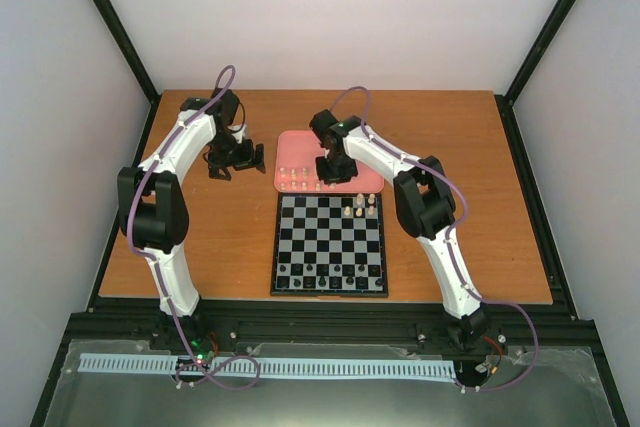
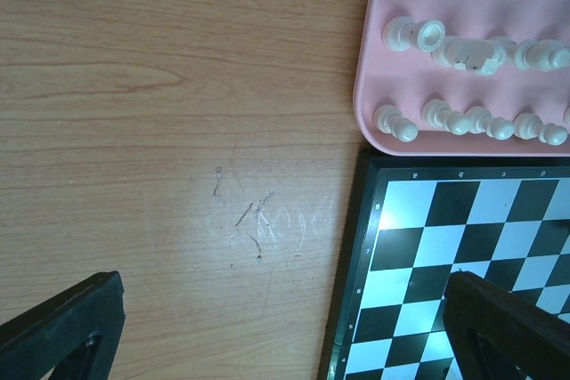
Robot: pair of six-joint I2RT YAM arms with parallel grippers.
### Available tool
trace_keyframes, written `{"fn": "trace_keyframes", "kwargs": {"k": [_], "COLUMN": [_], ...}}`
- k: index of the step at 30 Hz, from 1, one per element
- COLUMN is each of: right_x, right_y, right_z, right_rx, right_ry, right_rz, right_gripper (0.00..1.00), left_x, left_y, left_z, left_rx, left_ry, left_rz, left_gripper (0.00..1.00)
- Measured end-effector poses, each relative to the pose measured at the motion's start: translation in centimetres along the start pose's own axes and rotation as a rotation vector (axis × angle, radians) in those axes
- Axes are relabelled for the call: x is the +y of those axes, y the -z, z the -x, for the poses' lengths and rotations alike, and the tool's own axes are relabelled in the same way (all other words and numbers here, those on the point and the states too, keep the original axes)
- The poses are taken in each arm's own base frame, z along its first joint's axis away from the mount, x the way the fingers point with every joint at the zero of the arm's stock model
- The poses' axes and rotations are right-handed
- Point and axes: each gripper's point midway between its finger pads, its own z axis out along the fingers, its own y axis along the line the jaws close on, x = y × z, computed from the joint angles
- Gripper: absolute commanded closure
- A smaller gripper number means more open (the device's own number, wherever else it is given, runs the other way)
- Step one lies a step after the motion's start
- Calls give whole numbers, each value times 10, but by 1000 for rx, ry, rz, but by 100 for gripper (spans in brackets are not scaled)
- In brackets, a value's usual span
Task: Set up the chess pieces on the board
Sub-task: Pick up the chess piece from the storage box.
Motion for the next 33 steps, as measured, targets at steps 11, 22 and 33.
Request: {"fn": "trace_keyframes", "kwargs": {"k": [11, 22, 33], "right_x": [1, 1, 10], "right_y": [-8, -7, 49], "right_z": [-4, -4, -28], "right_rx": [22, 17, -35], "right_ry": [0, 4, 49], "right_rz": [7, -6, -12], "right_gripper": [89, 94, 94], "left_x": [0, -1, 0], "left_y": [0, 0, -3], "left_z": [0, 1, -1], "left_rx": [0, -6, -5], "left_ry": [0, -2, -1], "left_rz": [-2, -5, -7], "left_gripper": [0, 0, 0]}}
